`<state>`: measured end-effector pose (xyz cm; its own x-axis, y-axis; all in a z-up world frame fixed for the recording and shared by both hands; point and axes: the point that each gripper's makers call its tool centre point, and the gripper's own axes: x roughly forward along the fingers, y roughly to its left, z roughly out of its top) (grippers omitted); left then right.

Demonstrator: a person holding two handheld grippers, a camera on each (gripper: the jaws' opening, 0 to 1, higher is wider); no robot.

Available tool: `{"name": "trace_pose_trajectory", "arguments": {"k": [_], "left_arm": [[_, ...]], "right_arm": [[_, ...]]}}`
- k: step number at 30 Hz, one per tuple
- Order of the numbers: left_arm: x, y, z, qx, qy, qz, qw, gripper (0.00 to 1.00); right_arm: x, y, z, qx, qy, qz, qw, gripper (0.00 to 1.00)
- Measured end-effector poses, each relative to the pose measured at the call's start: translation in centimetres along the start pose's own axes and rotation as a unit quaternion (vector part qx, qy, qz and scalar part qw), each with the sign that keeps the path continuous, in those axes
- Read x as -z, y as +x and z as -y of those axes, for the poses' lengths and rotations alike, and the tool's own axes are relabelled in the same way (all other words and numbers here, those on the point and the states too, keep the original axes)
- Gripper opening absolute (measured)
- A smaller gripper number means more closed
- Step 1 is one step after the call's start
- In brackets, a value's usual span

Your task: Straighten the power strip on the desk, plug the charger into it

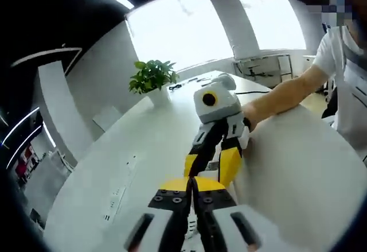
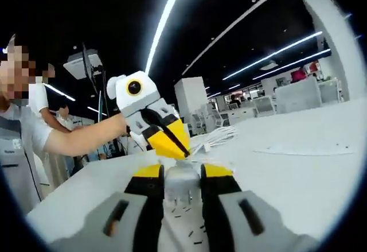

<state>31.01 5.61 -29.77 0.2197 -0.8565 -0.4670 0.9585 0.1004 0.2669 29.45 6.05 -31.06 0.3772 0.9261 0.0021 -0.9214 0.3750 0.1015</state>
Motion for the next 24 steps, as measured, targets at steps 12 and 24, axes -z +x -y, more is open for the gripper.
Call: {"name": "trace_pose_trajectory", "arguments": {"k": [12, 24], "left_arm": [[2.3, -6.1, 0.1, -0.07, -0.1, 0.068, 0.9902, 0.08], [4.7, -5.1, 1.7, -0.039, -0.312, 0.176, 0.9329, 0.25]], "right_arm": [[0.8, 0.0, -1.8, -0.017, -0.083, -0.056, 0.9948, 0.24], [0.9, 0.7, -1.8, -0.016, -0.121, -0.072, 0.9899, 0.24]]}}
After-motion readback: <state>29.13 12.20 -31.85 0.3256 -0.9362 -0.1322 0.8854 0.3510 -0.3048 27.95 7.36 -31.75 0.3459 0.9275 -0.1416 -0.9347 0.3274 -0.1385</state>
